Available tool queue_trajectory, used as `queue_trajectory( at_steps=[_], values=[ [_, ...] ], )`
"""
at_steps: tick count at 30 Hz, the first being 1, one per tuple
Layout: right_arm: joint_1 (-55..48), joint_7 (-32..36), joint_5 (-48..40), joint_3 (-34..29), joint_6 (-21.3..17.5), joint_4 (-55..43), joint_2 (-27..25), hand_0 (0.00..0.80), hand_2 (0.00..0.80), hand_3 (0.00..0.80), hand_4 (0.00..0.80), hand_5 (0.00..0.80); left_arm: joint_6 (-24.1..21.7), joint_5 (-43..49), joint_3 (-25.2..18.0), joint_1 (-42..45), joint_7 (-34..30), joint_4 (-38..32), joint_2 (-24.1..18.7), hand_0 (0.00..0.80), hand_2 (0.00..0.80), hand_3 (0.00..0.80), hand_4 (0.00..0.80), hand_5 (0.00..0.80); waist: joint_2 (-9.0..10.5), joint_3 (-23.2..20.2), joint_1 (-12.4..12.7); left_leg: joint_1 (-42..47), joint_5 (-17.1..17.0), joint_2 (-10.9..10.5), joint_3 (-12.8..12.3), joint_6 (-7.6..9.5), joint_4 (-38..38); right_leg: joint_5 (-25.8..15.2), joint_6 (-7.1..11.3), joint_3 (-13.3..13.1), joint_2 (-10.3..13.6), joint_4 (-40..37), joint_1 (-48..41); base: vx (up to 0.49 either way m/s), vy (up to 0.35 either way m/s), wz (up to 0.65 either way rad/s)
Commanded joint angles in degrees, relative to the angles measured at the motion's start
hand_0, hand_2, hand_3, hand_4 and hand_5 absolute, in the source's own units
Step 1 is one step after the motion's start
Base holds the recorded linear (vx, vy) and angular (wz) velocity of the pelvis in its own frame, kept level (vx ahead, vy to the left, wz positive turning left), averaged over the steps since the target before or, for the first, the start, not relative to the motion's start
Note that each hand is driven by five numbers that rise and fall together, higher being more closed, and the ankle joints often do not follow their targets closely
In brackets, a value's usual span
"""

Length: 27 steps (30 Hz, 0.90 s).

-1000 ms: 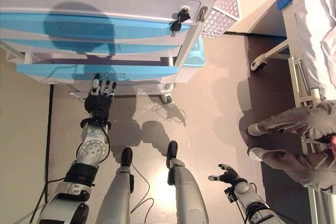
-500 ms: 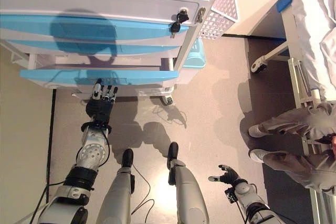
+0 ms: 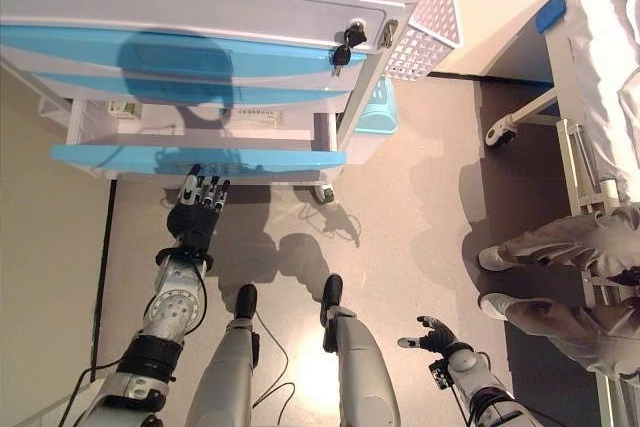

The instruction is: Open the drawer and pick up the medicine

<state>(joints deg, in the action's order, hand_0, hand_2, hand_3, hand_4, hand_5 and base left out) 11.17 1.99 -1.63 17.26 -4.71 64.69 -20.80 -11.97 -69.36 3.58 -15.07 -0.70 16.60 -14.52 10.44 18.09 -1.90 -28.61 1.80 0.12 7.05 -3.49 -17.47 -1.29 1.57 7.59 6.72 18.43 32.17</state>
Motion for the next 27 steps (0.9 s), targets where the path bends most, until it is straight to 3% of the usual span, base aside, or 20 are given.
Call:
queue_trajectory(
  at_steps=[1,14,22,27],
  values=[
    [-2.84,-0.59,1.09,-0.31,-0.06,1.27,-3.34,0.000,0.000,0.000,0.000,0.000,-2.36,2.67,1.18,-0.42,-6.49,-16.04,-1.45,0.000,0.000,0.000,0.000,0.000,-0.05,-3.14,1.30,-5.48,-1.50,-4.15,3.08,3.61,-1.11,0.58,1.85,1.68,-1.34,2.22,-0.50,-0.013,-0.006,0.08],
    [-2.35,-0.91,0.84,-0.21,-0.21,1.62,-3.59,0.000,0.000,0.000,0.000,0.000,0.05,1.96,3.95,6.00,-9.36,-24.62,-4.55,0.000,0.000,0.000,0.000,0.000,0.02,-1.70,2.94,-6.19,-2.71,-4.26,4.71,3.18,-1.27,1.01,1.50,3.57,-1.72,2.47,-0.41,-0.019,-0.028,0.06],
    [-3.14,-1.07,0.68,0.14,-0.35,2.43,-4.00,0.000,0.000,0.000,0.000,0.000,3.27,0.93,7.86,9.35,-11.86,-31.53,-8.62,0.000,0.000,0.000,0.000,0.000,-0.55,-0.35,6.30,-5.99,-4.76,-5.01,9.39,2.34,-0.28,3.31,1.00,8.11,-1.30,4.57,-1.49,-0.016,-0.076,0.28],
    [-4.05,-1.10,-0.18,0.44,-0.94,2.02,-4.28,0.000,0.000,0.000,0.000,0.000,5.75,0.10,10.90,11.62,-14.16,-37.12,-12.78,0.000,0.000,0.000,0.000,0.000,-0.52,0.63,8.64,-5.79,-6.61,-5.93,13.60,1.77,1.13,4.96,0.94,11.92,-0.63,5.79,-2.01,-0.007,-0.073,0.45]
  ],
)
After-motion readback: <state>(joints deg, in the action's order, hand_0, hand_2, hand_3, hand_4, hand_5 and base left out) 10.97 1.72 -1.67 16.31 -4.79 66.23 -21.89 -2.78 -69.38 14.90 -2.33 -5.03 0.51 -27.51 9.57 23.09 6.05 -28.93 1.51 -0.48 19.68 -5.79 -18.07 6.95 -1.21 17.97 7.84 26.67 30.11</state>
